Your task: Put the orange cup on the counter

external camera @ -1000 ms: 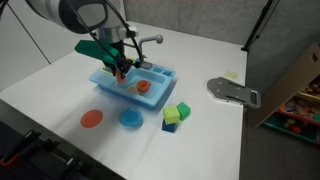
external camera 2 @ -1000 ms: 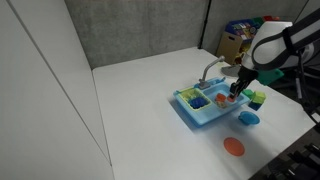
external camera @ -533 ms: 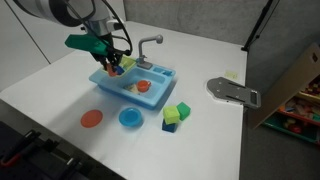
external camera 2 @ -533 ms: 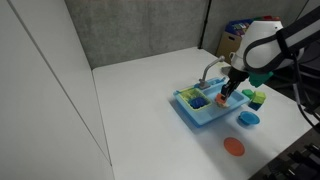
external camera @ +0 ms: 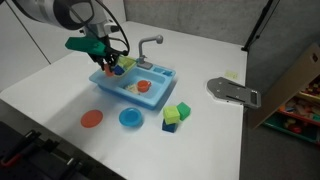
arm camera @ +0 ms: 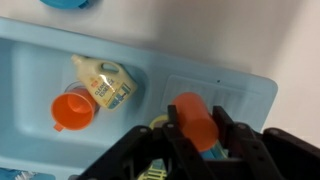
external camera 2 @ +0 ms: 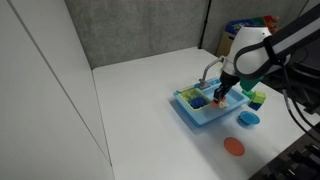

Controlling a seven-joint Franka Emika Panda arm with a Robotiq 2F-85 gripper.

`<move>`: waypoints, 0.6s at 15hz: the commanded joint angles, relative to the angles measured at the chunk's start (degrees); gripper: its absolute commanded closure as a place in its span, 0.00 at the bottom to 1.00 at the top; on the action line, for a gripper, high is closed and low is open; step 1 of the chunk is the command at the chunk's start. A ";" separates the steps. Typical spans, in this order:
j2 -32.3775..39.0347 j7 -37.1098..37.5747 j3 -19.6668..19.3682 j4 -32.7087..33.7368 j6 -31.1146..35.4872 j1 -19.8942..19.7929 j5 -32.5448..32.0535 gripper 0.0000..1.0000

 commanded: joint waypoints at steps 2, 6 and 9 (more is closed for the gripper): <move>3.82 1.47 0.09 3.27 1.07 -0.07 -1.29 0.86; 5.28 1.63 0.03 4.15 1.39 0.02 -1.50 0.86; 5.48 1.64 0.01 4.47 1.04 -0.05 -1.72 0.34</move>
